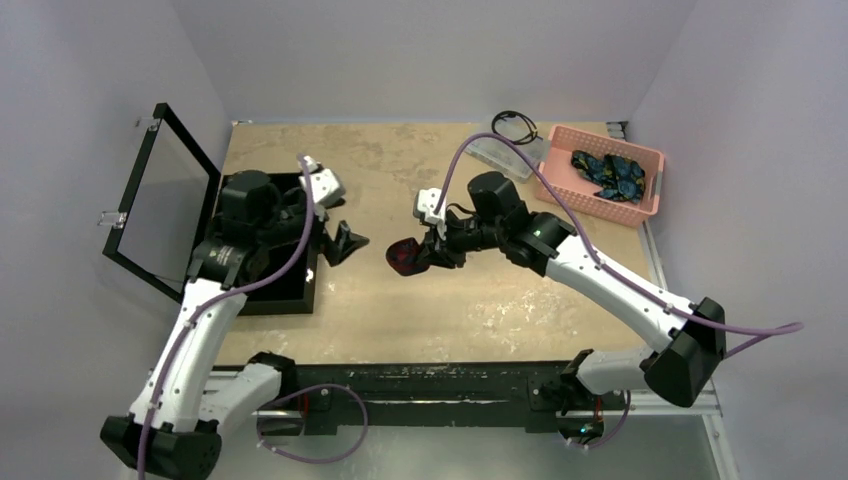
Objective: Roll the ties
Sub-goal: Move the storage box to the center of the board.
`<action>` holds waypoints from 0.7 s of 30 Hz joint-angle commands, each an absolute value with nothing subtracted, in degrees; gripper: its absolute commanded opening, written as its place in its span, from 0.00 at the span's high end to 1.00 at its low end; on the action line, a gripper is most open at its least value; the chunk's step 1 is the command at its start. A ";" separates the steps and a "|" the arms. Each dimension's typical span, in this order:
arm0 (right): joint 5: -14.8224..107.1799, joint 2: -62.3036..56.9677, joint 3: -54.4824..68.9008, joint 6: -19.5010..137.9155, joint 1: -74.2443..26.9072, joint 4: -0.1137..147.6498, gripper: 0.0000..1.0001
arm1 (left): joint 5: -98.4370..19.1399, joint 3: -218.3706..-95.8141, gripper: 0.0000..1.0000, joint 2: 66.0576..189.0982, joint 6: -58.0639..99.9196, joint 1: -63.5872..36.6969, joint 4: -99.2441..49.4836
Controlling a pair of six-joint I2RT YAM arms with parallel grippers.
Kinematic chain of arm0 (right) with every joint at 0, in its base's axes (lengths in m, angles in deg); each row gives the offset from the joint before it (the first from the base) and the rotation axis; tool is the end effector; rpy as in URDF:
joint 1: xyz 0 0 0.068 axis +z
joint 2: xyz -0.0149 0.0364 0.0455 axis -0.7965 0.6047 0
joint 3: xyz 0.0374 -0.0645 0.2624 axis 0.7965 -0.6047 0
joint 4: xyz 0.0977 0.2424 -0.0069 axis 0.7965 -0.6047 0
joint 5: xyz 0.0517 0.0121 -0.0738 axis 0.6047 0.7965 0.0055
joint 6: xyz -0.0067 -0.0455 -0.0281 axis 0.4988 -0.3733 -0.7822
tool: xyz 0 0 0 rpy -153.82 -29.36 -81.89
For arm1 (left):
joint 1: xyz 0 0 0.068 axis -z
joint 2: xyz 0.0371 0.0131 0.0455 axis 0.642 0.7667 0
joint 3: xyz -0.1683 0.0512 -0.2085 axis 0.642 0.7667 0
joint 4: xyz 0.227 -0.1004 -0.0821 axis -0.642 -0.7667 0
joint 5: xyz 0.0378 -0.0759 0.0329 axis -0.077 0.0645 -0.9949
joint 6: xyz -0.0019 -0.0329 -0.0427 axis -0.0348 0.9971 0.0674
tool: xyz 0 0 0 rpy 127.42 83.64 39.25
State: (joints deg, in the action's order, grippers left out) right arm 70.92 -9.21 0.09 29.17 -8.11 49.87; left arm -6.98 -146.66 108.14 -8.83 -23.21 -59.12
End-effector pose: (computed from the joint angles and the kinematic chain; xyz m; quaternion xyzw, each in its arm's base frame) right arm 0.1922 0.2170 0.3490 -0.5805 0.6144 0.3265 0.4230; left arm 0.1852 -0.0802 0.3718 0.4146 0.7041 -0.2909 0.4976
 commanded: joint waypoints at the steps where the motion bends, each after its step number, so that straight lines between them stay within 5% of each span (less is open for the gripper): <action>1: 69.27 -5.96 3.77 35.18 -9.39 52.63 1.00 | -10.02 -145.95 0.00 102.75 -2.32 -33.62 -61.25; 5: 69.10 0.41 8.97 40.99 -12.62 52.02 1.00 | -23.60 -146.16 0.01 105.37 0.48 -38.93 -66.04; 9: 67.38 6.23 14.01 41.88 -15.60 50.08 1.00 | -37.36 -148.81 0.14 114.54 4.35 -39.72 -70.18; 21: 58.93 7.88 19.05 33.19 -17.75 46.33 1.00 | -37.35 -151.22 0.33 135.41 8.15 -39.60 -64.66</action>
State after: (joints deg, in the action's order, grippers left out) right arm 61.80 9.72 16.22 34.90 -16.85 46.92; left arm -36.51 -148.06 131.15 6.76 -39.52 -66.95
